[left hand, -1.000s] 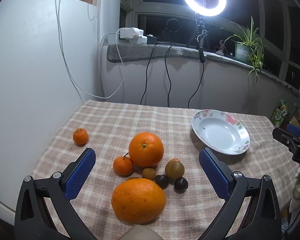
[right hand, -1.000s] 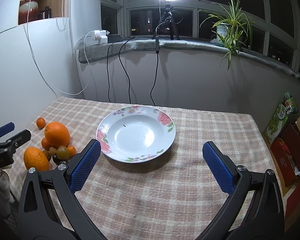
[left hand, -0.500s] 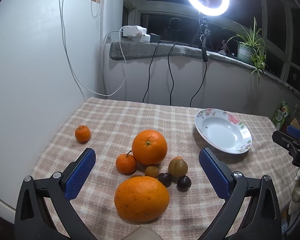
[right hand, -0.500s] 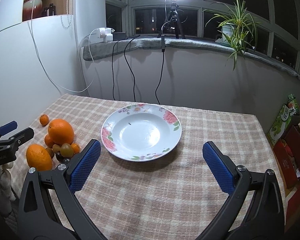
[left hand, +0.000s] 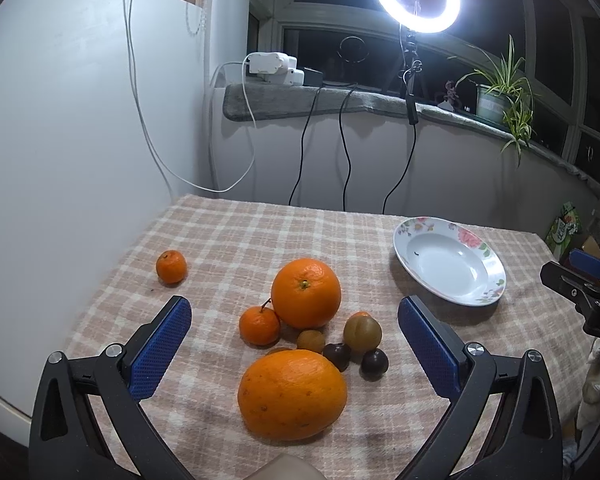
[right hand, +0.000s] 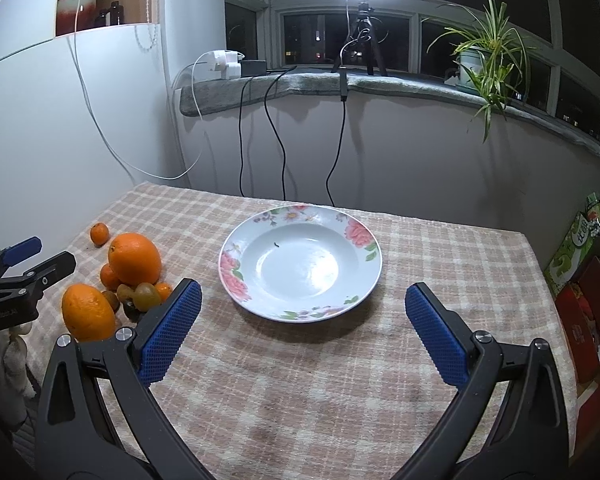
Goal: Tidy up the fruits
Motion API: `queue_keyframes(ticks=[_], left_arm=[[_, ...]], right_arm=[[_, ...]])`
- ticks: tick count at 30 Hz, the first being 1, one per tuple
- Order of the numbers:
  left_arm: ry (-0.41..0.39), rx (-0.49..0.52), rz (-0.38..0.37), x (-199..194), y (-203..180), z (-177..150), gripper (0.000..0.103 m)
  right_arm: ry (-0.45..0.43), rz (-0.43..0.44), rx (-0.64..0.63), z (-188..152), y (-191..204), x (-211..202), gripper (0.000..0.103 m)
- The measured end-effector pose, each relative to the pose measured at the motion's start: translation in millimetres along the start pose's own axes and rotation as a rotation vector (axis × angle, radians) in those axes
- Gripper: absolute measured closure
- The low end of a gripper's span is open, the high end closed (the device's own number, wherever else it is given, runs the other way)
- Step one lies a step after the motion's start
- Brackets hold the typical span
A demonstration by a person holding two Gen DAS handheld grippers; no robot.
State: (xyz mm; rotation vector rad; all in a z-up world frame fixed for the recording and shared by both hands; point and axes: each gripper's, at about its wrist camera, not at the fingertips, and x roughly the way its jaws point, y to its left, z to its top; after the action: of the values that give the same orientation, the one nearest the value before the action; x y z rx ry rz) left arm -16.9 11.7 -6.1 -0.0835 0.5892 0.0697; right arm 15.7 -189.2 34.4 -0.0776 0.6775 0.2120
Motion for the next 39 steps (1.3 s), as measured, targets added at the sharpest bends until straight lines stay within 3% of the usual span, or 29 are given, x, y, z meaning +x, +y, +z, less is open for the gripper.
queue_keyframes(ticks=[19, 30, 39], left_arm=[[0.003, -0.004, 0.004, -3, 6, -2, 0.000], [0.020, -0.026, -0.018, -10, 20, -12, 0.001], [0.053, -0.086, -0.063, -20, 42, -31, 0.006]], right_arm=[[0.033, 0.077, -0.001, -1, 7, 7, 0.000], [0.084, 0.191, 0.001, -3, 23, 19, 0.000], [0.152, 0.336, 0.003, -3, 47, 38, 0.000]])
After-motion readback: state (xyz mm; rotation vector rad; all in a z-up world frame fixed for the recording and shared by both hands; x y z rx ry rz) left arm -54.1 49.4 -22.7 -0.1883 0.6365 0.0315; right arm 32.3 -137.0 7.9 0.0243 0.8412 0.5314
